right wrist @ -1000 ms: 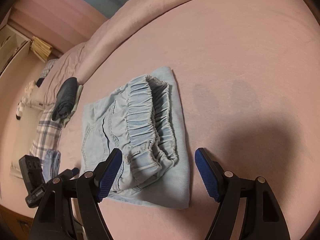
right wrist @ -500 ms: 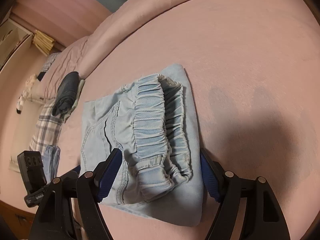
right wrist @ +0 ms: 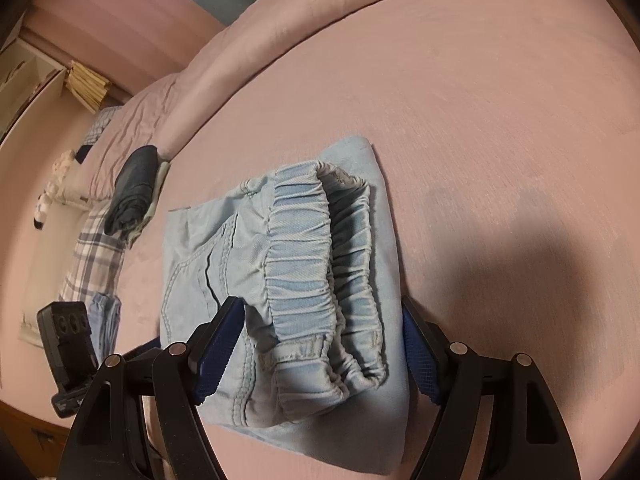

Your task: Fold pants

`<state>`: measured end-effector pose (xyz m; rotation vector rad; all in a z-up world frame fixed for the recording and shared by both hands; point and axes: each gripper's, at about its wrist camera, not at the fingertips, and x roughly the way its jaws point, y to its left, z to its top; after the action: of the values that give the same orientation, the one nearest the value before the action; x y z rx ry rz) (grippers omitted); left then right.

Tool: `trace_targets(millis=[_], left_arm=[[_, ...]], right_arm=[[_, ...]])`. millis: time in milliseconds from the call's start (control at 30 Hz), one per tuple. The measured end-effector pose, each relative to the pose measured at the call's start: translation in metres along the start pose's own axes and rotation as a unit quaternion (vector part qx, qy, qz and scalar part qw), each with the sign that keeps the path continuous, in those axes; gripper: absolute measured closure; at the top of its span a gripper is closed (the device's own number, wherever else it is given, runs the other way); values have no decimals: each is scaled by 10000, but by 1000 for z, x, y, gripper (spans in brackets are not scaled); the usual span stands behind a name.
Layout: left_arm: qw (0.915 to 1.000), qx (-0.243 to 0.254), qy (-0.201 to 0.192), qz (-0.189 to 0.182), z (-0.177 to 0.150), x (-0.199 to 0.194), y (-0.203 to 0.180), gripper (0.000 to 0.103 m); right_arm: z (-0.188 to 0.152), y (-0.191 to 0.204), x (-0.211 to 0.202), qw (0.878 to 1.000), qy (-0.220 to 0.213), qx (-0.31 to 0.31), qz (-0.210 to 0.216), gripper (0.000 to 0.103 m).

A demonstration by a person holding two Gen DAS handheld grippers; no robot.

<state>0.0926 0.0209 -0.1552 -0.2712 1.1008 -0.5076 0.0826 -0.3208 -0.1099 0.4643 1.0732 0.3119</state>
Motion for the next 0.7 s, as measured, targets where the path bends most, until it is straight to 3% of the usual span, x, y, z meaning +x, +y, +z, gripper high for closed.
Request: trace_targets(millis=[700], left_arm=[[9999, 117, 19, -100, 8, 6, -7, 13]], right_arm=[[5, 1, 5, 10000, -12, -77, 19, 25]])
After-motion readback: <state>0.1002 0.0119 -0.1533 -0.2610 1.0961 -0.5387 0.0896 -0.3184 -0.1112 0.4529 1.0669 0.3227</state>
